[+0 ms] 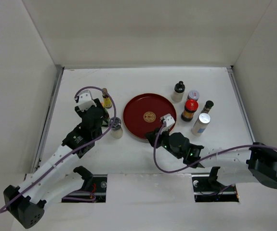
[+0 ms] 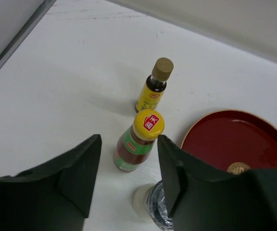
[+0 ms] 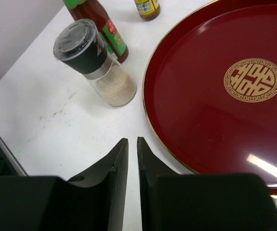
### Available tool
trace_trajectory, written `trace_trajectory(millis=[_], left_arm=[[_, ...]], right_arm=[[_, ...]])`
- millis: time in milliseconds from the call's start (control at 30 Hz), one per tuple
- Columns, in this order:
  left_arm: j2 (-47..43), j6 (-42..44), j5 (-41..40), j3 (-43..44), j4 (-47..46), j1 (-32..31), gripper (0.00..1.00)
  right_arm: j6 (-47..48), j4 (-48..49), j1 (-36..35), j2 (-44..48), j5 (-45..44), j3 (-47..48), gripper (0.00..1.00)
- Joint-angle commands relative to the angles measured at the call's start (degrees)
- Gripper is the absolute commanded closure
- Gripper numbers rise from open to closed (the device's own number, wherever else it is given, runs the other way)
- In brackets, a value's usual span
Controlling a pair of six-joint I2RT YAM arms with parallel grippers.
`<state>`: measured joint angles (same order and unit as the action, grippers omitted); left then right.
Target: Organize the condiment bottles
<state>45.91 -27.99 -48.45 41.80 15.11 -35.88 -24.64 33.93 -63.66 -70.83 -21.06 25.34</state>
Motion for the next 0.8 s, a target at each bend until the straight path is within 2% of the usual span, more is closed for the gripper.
trace_trajectory(millis=[0, 100, 167, 267, 767], left_arm=[[3.8, 3.0, 2.7, 3.8, -2.2, 1.1, 0.50], [8.7, 3.4, 3.3, 5.5, -1.9, 1.5, 0.31], [11.5, 4.2, 2.7, 6.0, -2.9, 1.6, 0.30], [13.9, 4.6, 3.3, 6.2, -5.3, 2.9, 0.30], [20.5, 7.1, 4.4, 5.6, -12.0, 7.1, 0.50]], right_arm=[[-0.2, 4.5, 1.4, 3.5, 2.4, -0.7, 0.76], [-0.5, 5.4, 2.9, 3.1, 2.7, -1.3, 0.56], [-0.7, 5.0, 3.2, 2.1, 3.6, -1.0, 0.47], [-0.7, 5.5, 3.1, 1.1, 4.6, -0.7, 0.40], [-1.8, 5.6, 4.6, -0.2, 5.5, -0.9, 0.39]])
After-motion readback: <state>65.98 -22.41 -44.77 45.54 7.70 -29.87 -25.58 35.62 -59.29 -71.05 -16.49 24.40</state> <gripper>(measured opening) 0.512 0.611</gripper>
